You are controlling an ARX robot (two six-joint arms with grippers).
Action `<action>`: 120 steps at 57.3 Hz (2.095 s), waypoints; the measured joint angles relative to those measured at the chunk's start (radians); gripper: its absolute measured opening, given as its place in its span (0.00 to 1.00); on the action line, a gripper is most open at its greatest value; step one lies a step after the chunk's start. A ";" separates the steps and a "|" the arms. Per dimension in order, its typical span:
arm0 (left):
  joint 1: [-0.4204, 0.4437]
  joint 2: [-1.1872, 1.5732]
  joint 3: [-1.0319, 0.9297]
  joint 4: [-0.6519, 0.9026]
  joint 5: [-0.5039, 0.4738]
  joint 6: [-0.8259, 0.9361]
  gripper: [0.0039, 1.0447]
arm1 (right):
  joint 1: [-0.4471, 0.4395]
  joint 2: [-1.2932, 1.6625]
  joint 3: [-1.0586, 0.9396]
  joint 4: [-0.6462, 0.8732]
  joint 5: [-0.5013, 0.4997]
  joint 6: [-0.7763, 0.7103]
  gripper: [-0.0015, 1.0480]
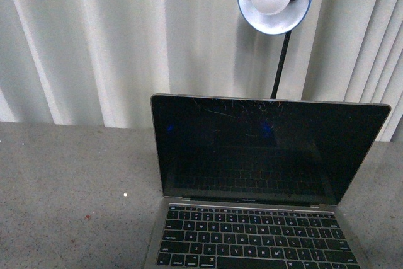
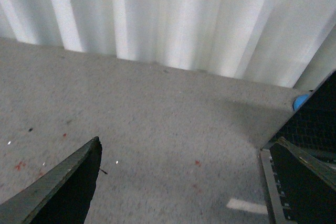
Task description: Close laptop
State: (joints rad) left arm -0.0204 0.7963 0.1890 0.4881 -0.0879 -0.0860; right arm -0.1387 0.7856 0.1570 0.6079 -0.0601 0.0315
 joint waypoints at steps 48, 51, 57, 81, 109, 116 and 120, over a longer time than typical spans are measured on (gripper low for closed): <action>-0.096 0.948 1.001 -0.223 0.362 0.616 0.94 | -0.095 0.966 1.039 -0.341 -0.519 -0.897 0.93; -0.107 0.970 1.047 -0.280 0.369 0.669 0.94 | -0.086 0.988 1.069 -0.382 -0.534 -0.947 0.93; -0.121 1.014 1.143 -0.391 0.389 0.759 0.94 | -0.063 1.028 1.137 -0.461 -0.579 -1.029 0.93; -0.168 1.159 1.464 -0.716 0.439 0.947 0.94 | -0.010 1.138 1.397 -0.833 -0.639 -1.236 0.92; -0.221 1.219 1.546 -0.842 0.414 1.198 0.40 | 0.033 1.158 1.472 -1.052 -0.585 -1.427 0.14; -0.221 1.219 1.547 -0.838 0.431 1.261 0.19 | 0.039 1.159 1.472 -1.099 -0.580 -1.456 0.03; -0.221 1.219 1.549 -0.857 0.446 1.293 0.09 | 0.042 1.159 1.473 -1.123 -0.573 -1.470 0.03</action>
State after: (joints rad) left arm -0.2417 2.0155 1.7382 -0.3691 0.3584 1.2068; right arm -0.0967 1.9450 1.6299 -0.5156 -0.6327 -1.4387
